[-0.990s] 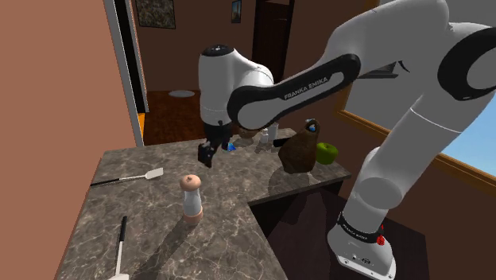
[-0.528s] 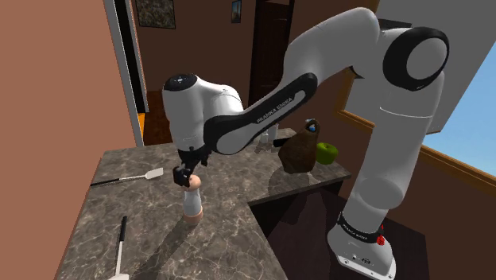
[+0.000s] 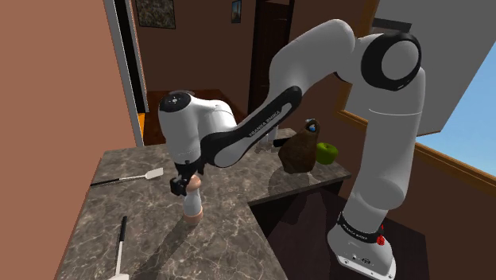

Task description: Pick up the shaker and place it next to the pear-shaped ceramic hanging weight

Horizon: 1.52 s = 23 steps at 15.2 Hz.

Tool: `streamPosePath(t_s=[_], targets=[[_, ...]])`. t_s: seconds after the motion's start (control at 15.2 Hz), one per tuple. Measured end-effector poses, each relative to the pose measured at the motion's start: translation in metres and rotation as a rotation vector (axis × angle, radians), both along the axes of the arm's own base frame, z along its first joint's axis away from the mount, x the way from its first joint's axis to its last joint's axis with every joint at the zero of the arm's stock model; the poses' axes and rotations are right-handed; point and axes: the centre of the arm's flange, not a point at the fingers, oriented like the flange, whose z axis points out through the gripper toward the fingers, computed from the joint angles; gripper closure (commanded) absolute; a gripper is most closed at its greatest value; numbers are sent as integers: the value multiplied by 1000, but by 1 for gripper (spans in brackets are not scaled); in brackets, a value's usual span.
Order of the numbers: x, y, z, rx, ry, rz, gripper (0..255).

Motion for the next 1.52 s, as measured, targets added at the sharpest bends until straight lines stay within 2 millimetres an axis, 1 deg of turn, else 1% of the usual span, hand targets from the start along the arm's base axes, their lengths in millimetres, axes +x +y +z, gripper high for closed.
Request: streamPosePath(t_s=[0.13, 0.46, 0.53, 1.19, 1.39, 1.52], targets=[[2, -1, -7, 0, 0, 0, 0], [2, -2, -9, 0, 0, 0, 0], [2, -2, -9, 0, 0, 0, 255], [2, -2, -9, 0, 0, 0, 255], [2, -2, 2, 0, 0, 0, 255], [3, -2, 13, 0, 0, 0, 255]])
